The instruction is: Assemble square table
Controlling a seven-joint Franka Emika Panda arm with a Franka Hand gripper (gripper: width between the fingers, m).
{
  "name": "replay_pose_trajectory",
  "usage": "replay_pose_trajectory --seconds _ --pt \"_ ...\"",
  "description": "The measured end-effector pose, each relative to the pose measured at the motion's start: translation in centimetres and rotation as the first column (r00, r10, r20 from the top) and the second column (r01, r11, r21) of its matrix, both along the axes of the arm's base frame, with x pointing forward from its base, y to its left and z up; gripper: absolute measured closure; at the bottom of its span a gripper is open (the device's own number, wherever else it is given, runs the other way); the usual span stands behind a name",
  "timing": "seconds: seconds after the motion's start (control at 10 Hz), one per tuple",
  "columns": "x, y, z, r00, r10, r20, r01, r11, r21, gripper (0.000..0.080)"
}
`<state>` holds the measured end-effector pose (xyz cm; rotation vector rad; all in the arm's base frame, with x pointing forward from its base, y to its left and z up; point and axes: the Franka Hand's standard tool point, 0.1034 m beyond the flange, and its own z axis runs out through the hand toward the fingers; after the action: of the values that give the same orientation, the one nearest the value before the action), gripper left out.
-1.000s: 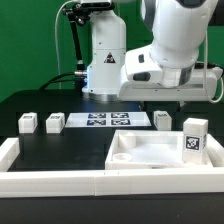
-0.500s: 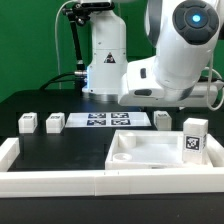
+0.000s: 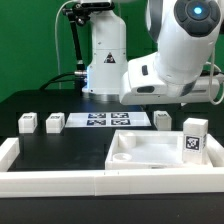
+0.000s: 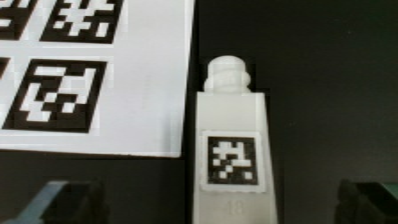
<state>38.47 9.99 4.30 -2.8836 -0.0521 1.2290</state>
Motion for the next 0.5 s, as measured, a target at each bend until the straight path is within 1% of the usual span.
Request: replay_pose_trajectory --seconds 0.2,0.4,0.5 --pt "0.0 -0.1 -0.1 1.000 -0.001 0.003 0.001 1.000 0.001 0.0150" --pt "-0.7 0.2 -1.0 1.000 0.000 0.025 0.000 1.000 0.009 0.0150" --pt "-0.9 0.2 -1.2 1.000 -0.002 0.025 0.001 1.000 0.008 0.0150"
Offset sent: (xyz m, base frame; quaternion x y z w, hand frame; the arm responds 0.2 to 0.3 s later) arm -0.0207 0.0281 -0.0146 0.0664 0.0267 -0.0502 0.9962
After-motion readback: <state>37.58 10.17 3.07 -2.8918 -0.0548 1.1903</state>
